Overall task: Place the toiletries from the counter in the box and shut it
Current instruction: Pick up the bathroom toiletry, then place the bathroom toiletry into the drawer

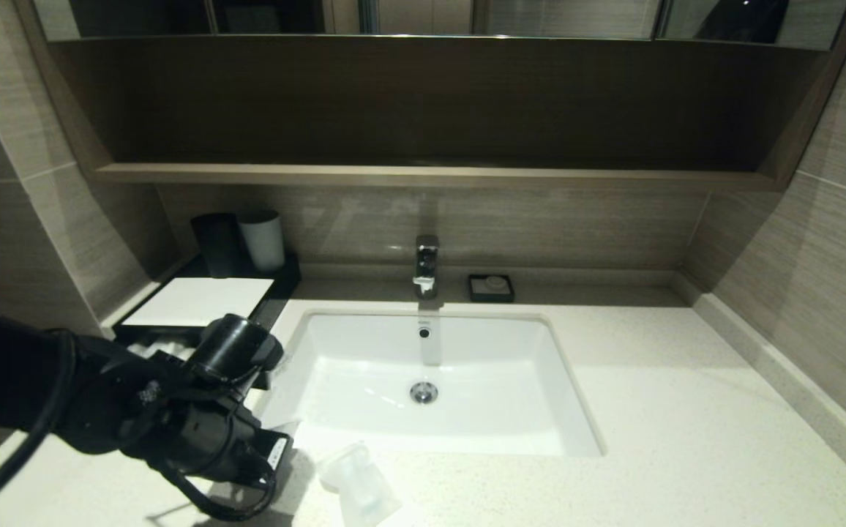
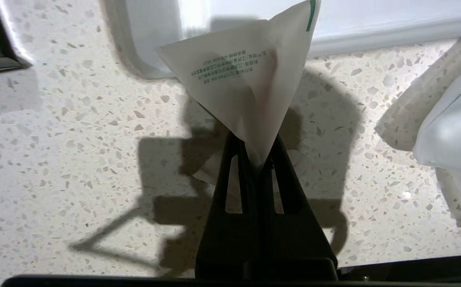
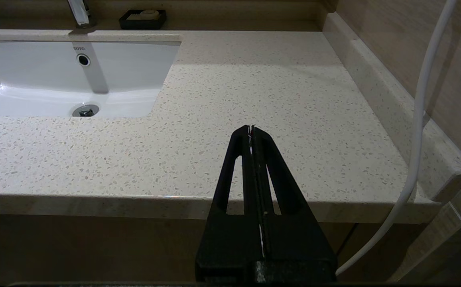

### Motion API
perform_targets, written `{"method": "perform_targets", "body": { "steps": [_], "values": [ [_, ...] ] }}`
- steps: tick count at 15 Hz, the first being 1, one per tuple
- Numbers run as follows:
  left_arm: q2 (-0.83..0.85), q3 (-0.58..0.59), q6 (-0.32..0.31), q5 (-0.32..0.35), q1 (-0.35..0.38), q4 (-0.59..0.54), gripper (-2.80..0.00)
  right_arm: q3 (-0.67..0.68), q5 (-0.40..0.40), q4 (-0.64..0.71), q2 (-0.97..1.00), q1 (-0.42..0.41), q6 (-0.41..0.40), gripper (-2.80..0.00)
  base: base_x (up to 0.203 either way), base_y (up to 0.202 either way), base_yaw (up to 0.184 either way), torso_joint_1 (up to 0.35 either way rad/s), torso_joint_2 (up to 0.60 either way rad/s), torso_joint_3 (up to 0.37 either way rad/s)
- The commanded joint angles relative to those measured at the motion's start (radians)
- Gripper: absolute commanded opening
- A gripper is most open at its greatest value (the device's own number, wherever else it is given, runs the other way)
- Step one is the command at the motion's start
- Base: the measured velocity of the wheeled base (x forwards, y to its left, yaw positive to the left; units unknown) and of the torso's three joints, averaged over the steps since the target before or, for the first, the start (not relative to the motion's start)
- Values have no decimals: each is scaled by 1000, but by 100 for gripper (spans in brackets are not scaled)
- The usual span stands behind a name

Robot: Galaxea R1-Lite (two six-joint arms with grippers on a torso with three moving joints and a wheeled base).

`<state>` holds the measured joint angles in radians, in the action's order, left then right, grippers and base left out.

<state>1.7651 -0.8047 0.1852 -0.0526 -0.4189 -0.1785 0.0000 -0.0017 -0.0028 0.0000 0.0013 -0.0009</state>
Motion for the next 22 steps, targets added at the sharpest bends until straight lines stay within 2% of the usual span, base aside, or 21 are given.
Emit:
{"method": "perform_targets", "body": {
  "steps": [1,4,7,12,15,19,22],
  "values": [
    [-23,-3,5,-52,0,7,-280,2,0,0,0,0,-1,-280,0,0,0,0,0,0],
    [-53,-3,9,-126,54,64,-280,2,0,0,0,0,-1,-280,0,0,0,0,0,0],
    [-88,-19,9,-130,133,109,-280,2,0,0,0,0,-1,-280,0,0,0,0,0,0],
    [-99,-105,33,-126,283,117,-280,2,0,0,0,0,-1,-280,0,0,0,0,0,0],
    [-74,-144,89,-128,315,117,-280,2,0,0,0,0,1,-280,0,0,0,0,0,0],
    [-25,-167,87,-130,354,119,-280,2,0,0,0,0,-1,-280,0,0,0,0,0,0],
    [7,-198,86,-131,411,117,-280,2,0,0,0,0,1,-280,0,0,0,0,0,0]
  ]
}}
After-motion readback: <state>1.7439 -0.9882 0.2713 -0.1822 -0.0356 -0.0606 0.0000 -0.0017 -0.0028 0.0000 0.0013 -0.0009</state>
